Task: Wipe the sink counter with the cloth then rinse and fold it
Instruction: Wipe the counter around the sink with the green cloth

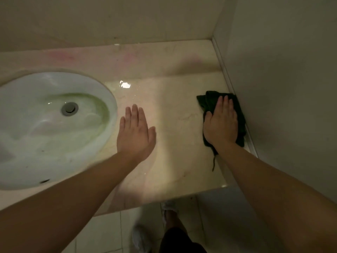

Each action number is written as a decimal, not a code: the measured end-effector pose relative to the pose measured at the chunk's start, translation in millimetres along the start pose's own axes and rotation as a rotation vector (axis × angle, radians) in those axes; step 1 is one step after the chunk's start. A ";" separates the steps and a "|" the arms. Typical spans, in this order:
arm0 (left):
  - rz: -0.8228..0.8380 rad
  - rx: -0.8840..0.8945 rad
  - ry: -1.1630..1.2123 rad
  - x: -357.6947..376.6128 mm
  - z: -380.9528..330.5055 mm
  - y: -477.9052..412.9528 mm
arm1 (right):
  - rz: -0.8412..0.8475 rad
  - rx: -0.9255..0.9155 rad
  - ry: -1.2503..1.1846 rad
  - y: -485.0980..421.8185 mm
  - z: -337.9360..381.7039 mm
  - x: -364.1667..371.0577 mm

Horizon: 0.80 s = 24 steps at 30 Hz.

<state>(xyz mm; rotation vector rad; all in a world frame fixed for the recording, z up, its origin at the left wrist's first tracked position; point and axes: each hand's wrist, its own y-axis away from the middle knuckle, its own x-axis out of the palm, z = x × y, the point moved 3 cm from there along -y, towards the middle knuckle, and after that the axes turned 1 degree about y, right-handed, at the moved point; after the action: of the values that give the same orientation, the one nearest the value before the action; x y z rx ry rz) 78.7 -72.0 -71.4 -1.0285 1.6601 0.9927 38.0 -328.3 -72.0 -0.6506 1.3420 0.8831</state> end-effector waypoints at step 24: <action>-0.117 -0.183 -0.074 -26.6 18.1 -141.4 | 0.111 -0.607 -0.027 -162.1 197.9 9.9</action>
<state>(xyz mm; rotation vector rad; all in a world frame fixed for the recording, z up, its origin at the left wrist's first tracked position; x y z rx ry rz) 221.6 -96.3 -73.4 -1.1811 1.4523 1.1068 281.5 -249.3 -68.4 -1.0287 1.0877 1.4048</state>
